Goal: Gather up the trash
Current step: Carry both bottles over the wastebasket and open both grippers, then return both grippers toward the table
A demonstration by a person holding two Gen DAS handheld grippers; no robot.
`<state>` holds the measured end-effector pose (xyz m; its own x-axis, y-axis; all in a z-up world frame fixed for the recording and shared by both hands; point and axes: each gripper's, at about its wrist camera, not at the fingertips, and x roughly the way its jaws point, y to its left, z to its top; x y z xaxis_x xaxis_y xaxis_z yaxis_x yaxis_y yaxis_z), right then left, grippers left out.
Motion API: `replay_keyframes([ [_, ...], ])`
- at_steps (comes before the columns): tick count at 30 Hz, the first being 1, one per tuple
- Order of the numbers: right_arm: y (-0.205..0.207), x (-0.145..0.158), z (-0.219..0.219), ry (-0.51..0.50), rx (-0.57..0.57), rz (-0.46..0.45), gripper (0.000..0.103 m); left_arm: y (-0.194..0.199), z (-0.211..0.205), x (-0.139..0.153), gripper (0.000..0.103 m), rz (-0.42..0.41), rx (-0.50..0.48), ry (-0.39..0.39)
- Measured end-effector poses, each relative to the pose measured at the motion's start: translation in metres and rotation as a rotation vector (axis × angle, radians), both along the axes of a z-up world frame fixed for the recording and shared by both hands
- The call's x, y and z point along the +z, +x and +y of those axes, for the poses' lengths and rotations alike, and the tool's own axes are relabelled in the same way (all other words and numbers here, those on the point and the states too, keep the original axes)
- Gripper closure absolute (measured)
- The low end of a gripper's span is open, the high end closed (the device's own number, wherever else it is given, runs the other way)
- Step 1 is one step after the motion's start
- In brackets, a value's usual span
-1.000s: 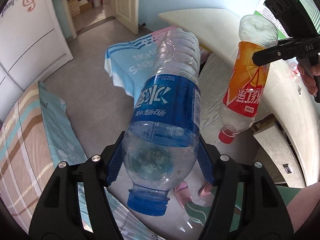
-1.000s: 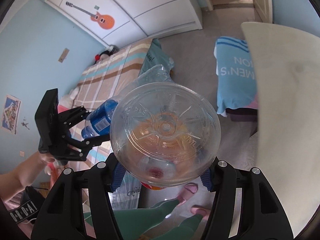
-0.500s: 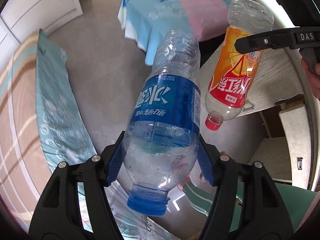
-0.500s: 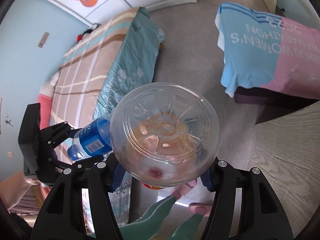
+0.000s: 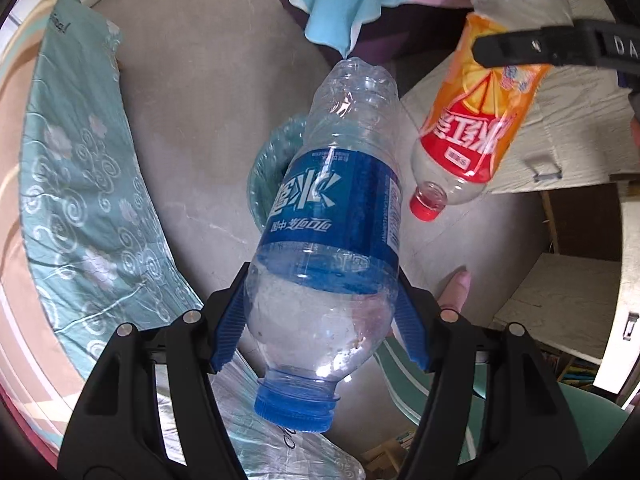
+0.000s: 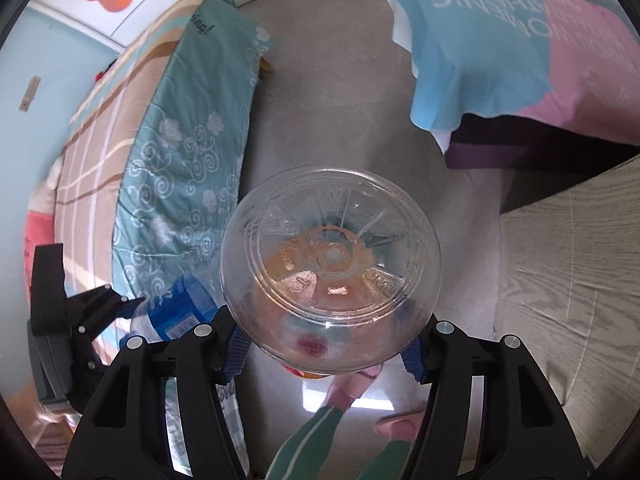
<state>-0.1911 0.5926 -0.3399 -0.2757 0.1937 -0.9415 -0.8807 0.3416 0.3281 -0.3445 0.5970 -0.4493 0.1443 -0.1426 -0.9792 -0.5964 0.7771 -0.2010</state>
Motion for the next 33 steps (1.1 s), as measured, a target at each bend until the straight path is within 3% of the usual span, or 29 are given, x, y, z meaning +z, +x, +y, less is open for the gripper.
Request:
replay_keyframes([
  [12, -0.014, -0.051, 0.007, -0.026, 0.014, -0.076, 0.04, 0.016, -0.012, -0.047, 0.038, 0.09, -0.037, -0.012],
  [13, -0.014, -0.057, 0.007, -0.033, 0.006, -0.056, 0.038, 0.018, -0.012, -0.052, 0.036, 0.115, -0.036, -0.018],
  [14, -0.013, -0.062, 0.008, -0.045, -0.002, -0.047, 0.021, 0.019, -0.011, -0.058, 0.028, 0.142, -0.032, -0.021],
  [15, -0.012, -0.065, 0.009, -0.062, -0.01, -0.053, 0.012, 0.021, -0.011, -0.06, 0.026, 0.149, -0.027, -0.022],
  [17, -0.01, -0.072, 0.008, -0.097, -0.025, -0.035, 0.012, 0.023, -0.012, -0.062, 0.016, 0.157, -0.027, -0.014],
  [23, -0.001, -0.074, -0.006, -0.109, -0.026, -0.004, 0.012, 0.02, -0.01, -0.062, 0.009, 0.171, 0.008, 0.007],
  [33, 0.007, -0.06, -0.02, -0.123, -0.034, 0.034, 0.012, 0.016, -0.006, -0.045, 0.008, 0.144, 0.01, 0.011],
])
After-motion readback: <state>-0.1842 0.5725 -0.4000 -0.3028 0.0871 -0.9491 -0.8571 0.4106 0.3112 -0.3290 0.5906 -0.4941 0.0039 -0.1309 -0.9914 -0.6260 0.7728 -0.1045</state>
